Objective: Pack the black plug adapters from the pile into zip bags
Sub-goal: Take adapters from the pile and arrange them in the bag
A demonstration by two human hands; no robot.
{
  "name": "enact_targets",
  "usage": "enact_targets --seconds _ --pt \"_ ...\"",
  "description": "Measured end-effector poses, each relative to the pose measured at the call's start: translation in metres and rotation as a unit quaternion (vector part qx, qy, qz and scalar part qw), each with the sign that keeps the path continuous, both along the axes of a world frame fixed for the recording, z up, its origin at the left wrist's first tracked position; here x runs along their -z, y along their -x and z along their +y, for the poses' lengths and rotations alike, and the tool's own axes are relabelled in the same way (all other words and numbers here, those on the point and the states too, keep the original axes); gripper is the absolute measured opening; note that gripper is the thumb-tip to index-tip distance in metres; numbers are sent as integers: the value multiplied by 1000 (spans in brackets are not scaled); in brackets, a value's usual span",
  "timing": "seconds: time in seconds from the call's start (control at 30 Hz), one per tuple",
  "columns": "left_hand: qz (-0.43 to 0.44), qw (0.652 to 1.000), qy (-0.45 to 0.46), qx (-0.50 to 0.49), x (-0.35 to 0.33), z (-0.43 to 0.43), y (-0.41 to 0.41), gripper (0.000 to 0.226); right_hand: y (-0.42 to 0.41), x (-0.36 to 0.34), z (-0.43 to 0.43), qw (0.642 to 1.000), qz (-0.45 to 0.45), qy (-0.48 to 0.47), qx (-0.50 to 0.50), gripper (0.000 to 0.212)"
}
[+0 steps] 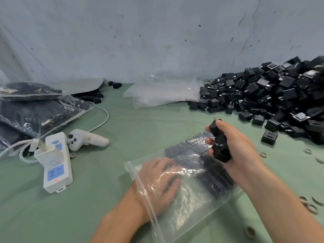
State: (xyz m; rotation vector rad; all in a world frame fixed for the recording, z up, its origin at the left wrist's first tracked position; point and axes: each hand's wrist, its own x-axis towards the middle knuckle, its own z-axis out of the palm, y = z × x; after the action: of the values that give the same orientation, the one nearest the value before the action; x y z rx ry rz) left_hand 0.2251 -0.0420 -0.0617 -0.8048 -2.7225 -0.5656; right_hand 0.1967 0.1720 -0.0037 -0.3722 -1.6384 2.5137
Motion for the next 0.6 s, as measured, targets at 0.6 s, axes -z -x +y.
enact_targets --seconds 0.6 --pt "37 936 -292 -195 -36 -61 -58 30 -91 11 -15 993 96 -72 10 37"
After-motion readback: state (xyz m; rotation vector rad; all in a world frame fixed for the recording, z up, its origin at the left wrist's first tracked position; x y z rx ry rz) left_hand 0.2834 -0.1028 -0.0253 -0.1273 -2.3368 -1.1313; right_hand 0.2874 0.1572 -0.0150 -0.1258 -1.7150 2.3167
